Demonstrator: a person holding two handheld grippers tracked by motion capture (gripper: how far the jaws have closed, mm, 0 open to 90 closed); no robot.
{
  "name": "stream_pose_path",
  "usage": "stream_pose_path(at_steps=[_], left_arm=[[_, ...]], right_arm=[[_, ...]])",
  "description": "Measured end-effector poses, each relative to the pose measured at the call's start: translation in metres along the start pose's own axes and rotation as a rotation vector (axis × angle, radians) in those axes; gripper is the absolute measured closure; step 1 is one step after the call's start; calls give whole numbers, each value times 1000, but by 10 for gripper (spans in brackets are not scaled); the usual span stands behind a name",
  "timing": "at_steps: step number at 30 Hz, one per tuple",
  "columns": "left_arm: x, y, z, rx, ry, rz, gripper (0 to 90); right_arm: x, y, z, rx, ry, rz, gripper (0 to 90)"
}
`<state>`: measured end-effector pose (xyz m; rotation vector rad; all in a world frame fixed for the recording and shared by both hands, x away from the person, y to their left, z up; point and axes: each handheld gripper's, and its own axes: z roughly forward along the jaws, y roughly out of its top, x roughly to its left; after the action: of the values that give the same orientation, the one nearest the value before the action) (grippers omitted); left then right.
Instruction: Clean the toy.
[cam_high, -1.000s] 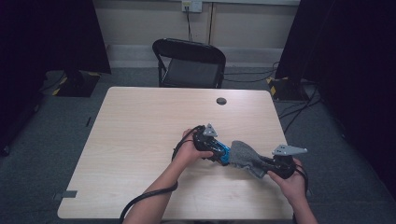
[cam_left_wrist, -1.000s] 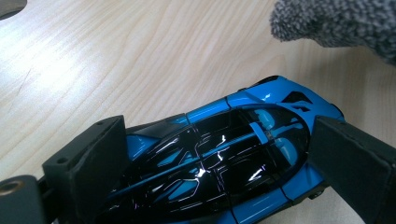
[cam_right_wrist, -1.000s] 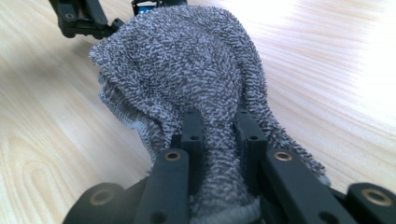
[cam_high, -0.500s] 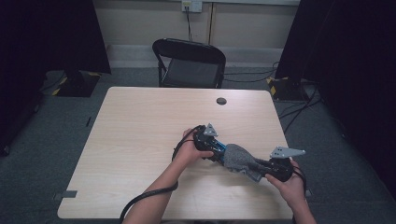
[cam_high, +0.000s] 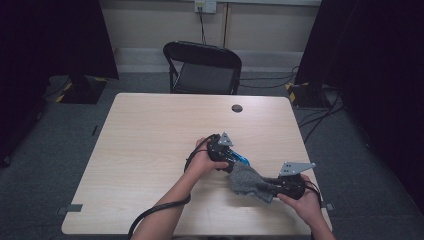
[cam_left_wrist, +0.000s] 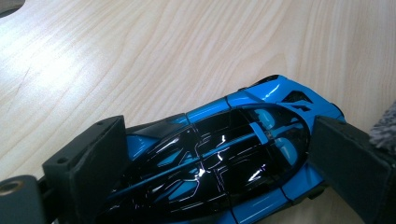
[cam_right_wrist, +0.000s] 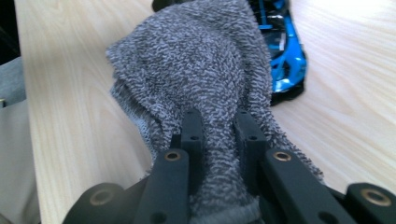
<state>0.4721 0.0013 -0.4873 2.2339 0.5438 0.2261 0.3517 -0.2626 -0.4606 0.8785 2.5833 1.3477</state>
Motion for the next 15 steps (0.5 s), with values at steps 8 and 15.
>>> stream_pose_path(at_steps=[8,15], left_arm=[[0,0,0,0,1,-2,48],[0,1,0,11,-3,1,50]], right_arm=[[6,-1,9,31,43,-24,772],[0,-5,-5,7,25,-7,772]])
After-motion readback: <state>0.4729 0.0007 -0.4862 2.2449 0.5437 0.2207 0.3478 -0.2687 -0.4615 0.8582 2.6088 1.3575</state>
